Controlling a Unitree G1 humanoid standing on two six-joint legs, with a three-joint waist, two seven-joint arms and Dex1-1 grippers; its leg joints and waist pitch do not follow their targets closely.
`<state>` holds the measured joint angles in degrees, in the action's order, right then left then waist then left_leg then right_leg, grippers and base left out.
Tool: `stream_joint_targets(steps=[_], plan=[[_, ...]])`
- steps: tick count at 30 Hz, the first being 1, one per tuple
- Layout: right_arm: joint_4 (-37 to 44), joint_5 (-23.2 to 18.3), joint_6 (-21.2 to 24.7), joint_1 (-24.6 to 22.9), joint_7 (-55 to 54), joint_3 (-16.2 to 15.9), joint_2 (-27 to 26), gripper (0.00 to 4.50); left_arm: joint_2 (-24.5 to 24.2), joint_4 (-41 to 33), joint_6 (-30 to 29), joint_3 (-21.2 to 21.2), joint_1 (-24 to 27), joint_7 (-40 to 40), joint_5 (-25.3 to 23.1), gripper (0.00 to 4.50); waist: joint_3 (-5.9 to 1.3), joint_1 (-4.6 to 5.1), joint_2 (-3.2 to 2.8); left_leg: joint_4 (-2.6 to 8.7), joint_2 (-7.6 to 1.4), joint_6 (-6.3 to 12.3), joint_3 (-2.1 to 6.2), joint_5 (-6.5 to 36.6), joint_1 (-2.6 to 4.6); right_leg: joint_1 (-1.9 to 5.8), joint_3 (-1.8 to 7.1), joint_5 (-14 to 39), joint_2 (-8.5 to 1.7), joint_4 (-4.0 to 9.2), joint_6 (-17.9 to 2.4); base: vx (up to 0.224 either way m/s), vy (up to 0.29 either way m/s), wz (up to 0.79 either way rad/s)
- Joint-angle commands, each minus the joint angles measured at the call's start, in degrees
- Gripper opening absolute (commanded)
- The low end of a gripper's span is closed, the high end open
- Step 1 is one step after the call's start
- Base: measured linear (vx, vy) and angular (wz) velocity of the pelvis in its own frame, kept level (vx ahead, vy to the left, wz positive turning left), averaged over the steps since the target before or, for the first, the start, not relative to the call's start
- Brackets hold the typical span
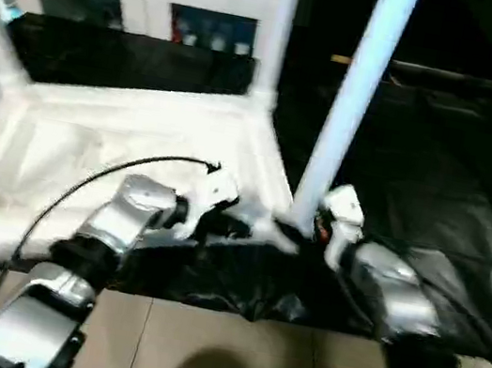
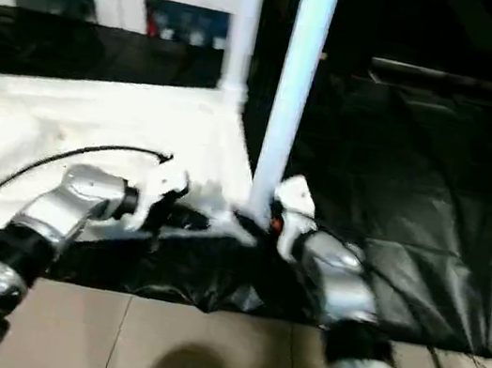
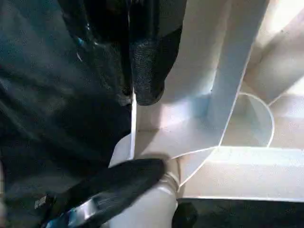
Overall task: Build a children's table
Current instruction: Rotate leg to tighten
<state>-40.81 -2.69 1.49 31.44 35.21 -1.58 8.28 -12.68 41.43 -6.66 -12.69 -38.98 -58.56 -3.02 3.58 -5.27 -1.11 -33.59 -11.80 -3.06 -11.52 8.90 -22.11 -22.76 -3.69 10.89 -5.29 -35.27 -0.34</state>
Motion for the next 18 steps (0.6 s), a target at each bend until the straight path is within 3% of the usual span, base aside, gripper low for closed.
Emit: stream_joint_targets(steps=[1, 3, 6, 7, 9, 11, 16, 18], plan=[[-3.4, -0.5, 0.6, 1.9, -9.8, 1.2, -3.9, 2.66, 4.3, -2.2, -0.7, -0.7, -1.6, 2.7, 0.9, 0.0, -4.21, 0.47, -0.31, 4.49, -1.54, -2.4, 1.41, 18.3, 1.58, 1.89, 2.28, 15.2, -3.24, 4.73, -11.7, 0.0, 0.0, 0.0], [-5.3, -1.1, 1.4, 3.4, -16.2, 3.1, -6.5, 2.66, 6.2, -2.8, -1.9, -0.2, -1.7, 6.7, 0.7, 0.0, -4.35, 0.66, -0.34, 4.4, -1.41, -1.9, 1.4, 16.8, 1.32, 2.16, 2.21, 12.1, -3.08, 4.47, -12.1, 0.0, 0.0, 0.0], [-6.5, -0.8, 0.0, 4.1, -17.3, 3.2, -8.6, 2.66, 7.8, -3.3, -2.6, 0.3, -1.7, 9.4, 0.7, 0.0, -4.55, 0.46, -0.32, 3.96, -1.33, -0.58, 1.07, 15.1, 1.44, 2.13, 2.3, 8.1, -2.99, 4.26, -12.9, 0.0, 0.0, 0.0], [-6.7, -0.5, -0.5, 4.2, -17.5, 3.1, -8.9, 2.66, 8.1, -3.4, -2.8, 0.4, -1.7, 9.9, 0.7, 0.0, -4.71, 0.44, -0.31, 3.86, -1.31, -0.1, 1.1, 13.4, 1.15, 2.47, 2.25, 5.5, -3.01, 3.9, -13.3, 0.0, 0.0, 0.0], [-6.6, -1.0, -1.1, 4.1, -16.4, 3.3, -9.6, 3.36, 8.3, -3.8, -2.7, 0.2, -1.4, 9.9, 0.7, 0.0, -4.85, 0.29, -0.23, 3.63, -1.25, 1.44, 0.95, 11.1, 1.13, 2.59, 2.17, 1.1, -2.83, 3.52, -14.0, 0.0, 0.0, 0.0], [-6.3, -1.4, -1.4, 3.9, -15.8, 3.4, -9.7, 3.36, 8.3, -4.2, -2.6, 0.1, -1.1, 9.4, 0.8, 0.0, -4.94, 0.26, -0.16, 3.48, -1.23, 2.49, 0.88, 10.0, 1.08, 2.66, 2.18, -0.6, -2.85, 3.38, -14.4, 0.0, 0.0, 0.0], [-6.0, -0.5, -2.2, 4.0, -14.9, 2.8, -7.7, 3.86, 6.8, -5.7, -2.5, -0.7, 0.2, 6.5, 1.0, 0.0, -4.56, 0.31, -0.57, 3.86, -1.43, 1.46, 1.0, 13.5, 1.26, 2.49, 2.12, 4.9, -2.93, 3.97, -13.9, 0.0, 0.0, 0.0], [-5.8, -0.3, -2.6, 4.0, -13.6, 2.7, -6.6, 3.97, 6.0, -6.1, -2.2, -0.9, 0.6, 5.0, 1.3, 0.0, -4.59, 0.25, -0.6, 3.84, -1.46, 1.02, 0.98, 13.7, 1.36, 2.45, 2.17, 4.8, -2.91, 3.94, -14.0, 0.0, 0.0, 0.0]])
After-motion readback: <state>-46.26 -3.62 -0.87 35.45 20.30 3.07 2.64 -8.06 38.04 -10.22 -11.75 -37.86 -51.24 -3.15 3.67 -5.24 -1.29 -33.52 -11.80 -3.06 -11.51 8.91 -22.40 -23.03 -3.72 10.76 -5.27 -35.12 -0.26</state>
